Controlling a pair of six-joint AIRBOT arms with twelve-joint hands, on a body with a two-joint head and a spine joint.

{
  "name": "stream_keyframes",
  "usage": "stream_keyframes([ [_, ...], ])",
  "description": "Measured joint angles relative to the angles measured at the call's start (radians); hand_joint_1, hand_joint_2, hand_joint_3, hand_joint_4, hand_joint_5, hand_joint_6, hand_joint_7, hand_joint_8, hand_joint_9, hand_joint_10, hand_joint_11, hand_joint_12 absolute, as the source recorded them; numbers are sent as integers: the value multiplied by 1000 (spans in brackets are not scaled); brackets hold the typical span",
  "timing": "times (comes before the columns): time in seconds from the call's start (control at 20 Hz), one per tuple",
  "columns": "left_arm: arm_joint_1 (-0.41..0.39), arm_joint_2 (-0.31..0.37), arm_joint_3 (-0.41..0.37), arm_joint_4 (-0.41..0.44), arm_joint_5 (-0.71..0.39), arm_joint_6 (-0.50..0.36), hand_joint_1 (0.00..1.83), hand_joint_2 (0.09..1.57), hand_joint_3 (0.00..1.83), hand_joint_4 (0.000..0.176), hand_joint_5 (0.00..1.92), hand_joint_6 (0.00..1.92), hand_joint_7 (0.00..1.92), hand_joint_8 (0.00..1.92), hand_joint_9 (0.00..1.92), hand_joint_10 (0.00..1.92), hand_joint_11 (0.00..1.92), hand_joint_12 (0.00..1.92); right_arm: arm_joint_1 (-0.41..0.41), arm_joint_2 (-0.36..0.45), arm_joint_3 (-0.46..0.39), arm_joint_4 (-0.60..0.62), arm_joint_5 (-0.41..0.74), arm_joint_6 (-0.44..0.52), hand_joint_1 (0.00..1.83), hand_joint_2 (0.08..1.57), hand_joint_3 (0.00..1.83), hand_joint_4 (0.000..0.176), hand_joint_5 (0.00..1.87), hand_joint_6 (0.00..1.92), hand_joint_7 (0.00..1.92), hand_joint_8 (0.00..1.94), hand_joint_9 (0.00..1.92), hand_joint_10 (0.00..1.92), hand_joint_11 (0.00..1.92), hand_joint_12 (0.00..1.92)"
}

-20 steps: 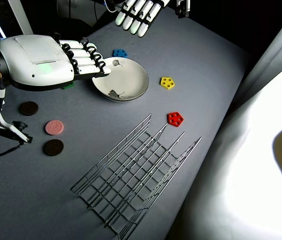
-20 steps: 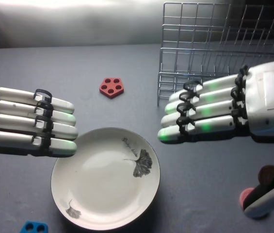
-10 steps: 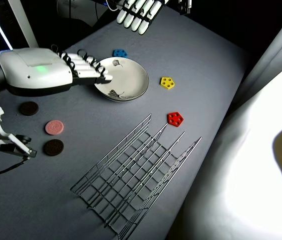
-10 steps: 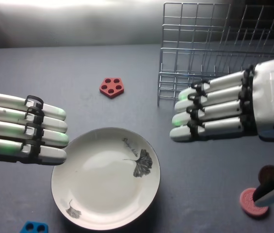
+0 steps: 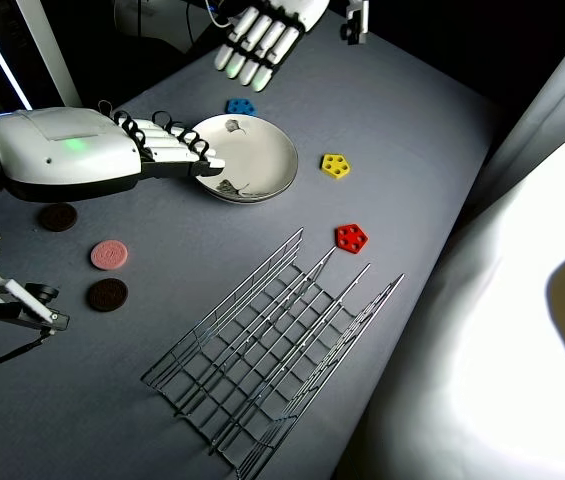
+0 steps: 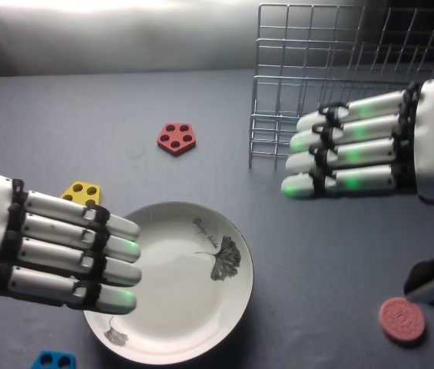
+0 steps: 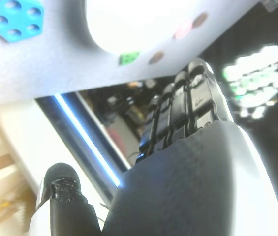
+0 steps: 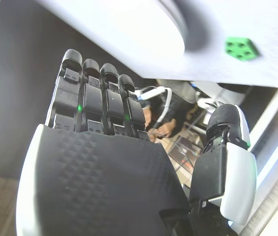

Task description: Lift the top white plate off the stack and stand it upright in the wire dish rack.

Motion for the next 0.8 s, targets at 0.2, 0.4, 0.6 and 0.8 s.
stream_keyframes([
  [0.2, -3, -10, -40, 29, 67, 18, 107, 995, 4, 0, 0, 0, 4, 0, 2, 0, 14, 24, -1, -16, 14, 22, -62, -5, 264, 974, 0, 0, 93, 1, 98, 0, 85, 0, 104, 19],
  [0.4, 3, -19, -47, 32, 118, 39, 107, 977, 0, 0, 0, 0, 25, 7, 38, 11, 54, 38, -1, -26, 34, 44, -69, -5, 227, 977, 0, 0, 85, 3, 92, 0, 93, 2, 131, 24],
  [0.6, 32, -34, -41, 62, 161, 50, 98, 987, 1, 0, 0, 0, 5, 2, 16, 0, 12, 17, -8, -37, 38, 14, -35, 16, 261, 978, 0, 0, 61, 0, 66, 0, 72, 0, 105, 10],
  [0.8, 36, -44, -27, 74, 186, 62, 108, 979, 0, 0, 15, 6, 17, 5, 24, 7, 64, 37, -16, -54, 61, -28, 59, 77, 237, 986, 2, 0, 72, 5, 77, 4, 70, 2, 98, 6],
])
